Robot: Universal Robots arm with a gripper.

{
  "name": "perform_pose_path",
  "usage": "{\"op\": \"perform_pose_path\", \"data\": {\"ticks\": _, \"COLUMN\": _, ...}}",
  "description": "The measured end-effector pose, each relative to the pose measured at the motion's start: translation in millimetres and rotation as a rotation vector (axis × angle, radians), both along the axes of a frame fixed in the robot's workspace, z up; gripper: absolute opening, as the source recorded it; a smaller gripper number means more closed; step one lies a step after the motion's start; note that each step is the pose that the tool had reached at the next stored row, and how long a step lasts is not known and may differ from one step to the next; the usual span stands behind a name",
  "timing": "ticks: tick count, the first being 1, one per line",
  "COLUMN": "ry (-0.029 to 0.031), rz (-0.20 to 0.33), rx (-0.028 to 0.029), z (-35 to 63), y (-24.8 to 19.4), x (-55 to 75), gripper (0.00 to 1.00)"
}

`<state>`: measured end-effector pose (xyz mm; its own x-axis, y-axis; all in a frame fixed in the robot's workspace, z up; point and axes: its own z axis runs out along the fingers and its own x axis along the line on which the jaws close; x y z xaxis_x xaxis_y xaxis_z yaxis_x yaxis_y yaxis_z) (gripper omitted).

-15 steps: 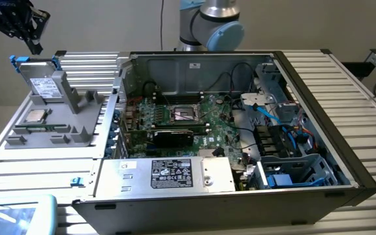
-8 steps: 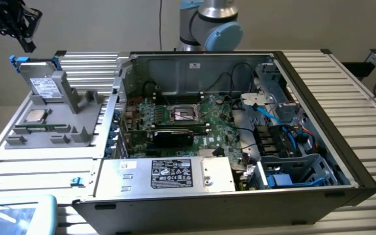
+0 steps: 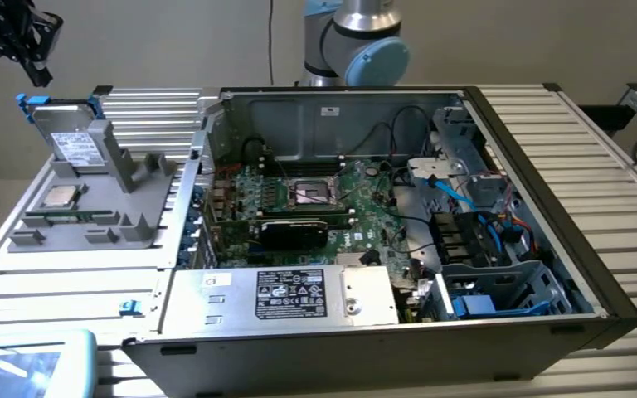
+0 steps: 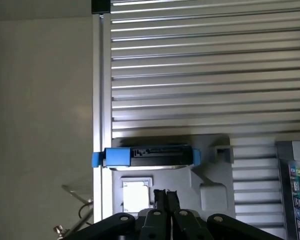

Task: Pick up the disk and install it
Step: 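Reach for the disk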

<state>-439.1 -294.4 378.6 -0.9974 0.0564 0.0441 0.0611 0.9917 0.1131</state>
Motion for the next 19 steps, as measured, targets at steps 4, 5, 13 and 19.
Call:
{"op": "perform_pose_path", "data": {"ticks": 4, "ry": 0.0154, "rz": 0.010, "rx": -0.0043, "z": 0.0, "y": 2.9, "x": -2.9, "gripper": 0.11}}
{"op": "perform_pose_path", "data": {"ticks": 5, "ry": 0.0195, "rz": 0.012, "rx": -0.0063, "z": -0.1, "y": 4.1, "x": -3.4, "gripper": 0.11}}
{"op": "perform_pose_path", "data": {"ticks": 13, "ry": 0.0241, "rz": 0.021, "rx": -0.0105, "z": -1.0, "y": 10.1, "x": -3.6, "gripper": 0.11}}
{"op": "perform_pose_path", "data": {"ticks": 19, "ry": 0.0238, "rz": 0.077, "rx": -0.0140, "z": -1.4, "y": 15.7, "x": -4.5, "gripper": 0.11}}
